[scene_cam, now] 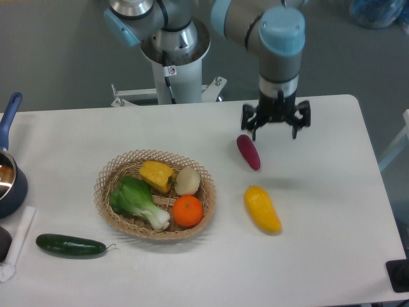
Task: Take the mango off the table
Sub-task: 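Move the open gripper down toward the yellow mango beside the eggplant, then lower the gripper over the yellow mango, fingers straddling it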
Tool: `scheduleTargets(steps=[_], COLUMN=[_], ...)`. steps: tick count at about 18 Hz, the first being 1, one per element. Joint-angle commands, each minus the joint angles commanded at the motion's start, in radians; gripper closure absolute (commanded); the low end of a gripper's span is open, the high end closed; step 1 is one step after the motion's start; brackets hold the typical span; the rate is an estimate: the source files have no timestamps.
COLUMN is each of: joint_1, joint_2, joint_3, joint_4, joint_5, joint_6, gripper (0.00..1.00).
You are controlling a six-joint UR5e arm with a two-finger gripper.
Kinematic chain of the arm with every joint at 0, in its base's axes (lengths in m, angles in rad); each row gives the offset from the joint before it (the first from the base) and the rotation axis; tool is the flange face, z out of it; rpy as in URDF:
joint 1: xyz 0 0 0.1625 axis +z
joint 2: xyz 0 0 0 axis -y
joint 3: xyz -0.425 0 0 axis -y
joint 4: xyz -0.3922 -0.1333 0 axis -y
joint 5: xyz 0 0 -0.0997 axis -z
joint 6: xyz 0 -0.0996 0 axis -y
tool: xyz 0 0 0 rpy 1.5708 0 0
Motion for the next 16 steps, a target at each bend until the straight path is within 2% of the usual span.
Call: scheduleTargets(steps=[2, 6, 12, 16], joint_1=[-0.017, -0.040, -0.032, -0.032], joint_2=[-0.048, -0.112, -0.169, -0.189], joint_3=[0.023, 0.032, 0.092, 0.098], joint_4=[0.006, 0.067, 0.074, 0.077], joint_5=[-0.019, -0.019, -0.017, -0.011], joint_6=[-0.042, -0.050, -0.056, -0.046], gripper=[0.00, 0.00, 0.00, 0.00])
